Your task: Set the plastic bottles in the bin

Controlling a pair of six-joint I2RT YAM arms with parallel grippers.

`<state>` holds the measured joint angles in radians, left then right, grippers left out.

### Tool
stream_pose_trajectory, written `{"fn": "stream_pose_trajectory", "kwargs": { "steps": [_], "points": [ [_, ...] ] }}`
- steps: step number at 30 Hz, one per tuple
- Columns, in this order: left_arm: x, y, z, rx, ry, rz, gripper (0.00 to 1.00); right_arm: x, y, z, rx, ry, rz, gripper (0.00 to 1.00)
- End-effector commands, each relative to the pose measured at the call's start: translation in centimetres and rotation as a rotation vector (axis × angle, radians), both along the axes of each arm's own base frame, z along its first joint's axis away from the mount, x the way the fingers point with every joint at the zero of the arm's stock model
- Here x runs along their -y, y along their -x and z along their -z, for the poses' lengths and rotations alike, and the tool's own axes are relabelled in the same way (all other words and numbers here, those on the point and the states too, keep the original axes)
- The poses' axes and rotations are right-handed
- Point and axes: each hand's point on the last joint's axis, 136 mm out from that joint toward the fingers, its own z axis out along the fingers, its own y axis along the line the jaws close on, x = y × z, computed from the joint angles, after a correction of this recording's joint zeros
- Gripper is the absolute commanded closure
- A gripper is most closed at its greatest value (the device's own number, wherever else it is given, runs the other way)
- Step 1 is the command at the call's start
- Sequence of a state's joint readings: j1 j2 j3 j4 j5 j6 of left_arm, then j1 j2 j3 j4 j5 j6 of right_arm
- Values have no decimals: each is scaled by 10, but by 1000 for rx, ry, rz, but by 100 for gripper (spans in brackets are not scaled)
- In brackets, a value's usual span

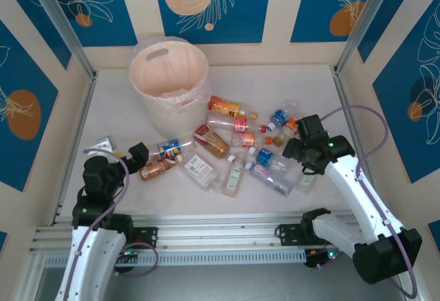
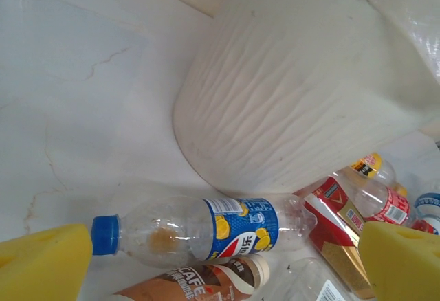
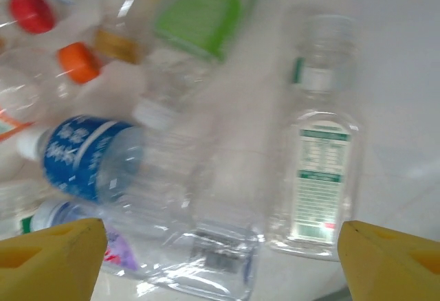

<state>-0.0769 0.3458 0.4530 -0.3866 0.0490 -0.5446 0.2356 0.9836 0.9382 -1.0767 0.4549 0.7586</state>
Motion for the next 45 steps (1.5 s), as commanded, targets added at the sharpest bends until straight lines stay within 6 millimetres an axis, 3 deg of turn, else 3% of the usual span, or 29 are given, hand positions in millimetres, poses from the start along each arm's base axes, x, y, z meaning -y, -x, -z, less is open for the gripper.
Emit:
{"fn": "stream_pose_trajectory", "kwargs": {
  "steps": [1,5,10,26,32,39,45],
  "points": [
    [8,3,-23,47,19,43,1,16,19,9,-74,-34,127,15],
    [9,5,-31,63,2,56,0,37,25,18,-91,-75,286,13],
    [10,5,-37,80,-4,62,1,44,31,41,-107,-157,374,12],
    [2,6,-42,80,3,15,0,36,9,87,-211,-237,341,4],
    [1,8,-43,87,0,6,0,37,8,104,-252,-236,347,11],
    [-4,9,-36,64,-1,-19,1,35,8,123,-288,-244,354,12],
    [-7,9,-32,48,5,-43,1,36,7,132,-301,-234,354,22]
  ]
}}
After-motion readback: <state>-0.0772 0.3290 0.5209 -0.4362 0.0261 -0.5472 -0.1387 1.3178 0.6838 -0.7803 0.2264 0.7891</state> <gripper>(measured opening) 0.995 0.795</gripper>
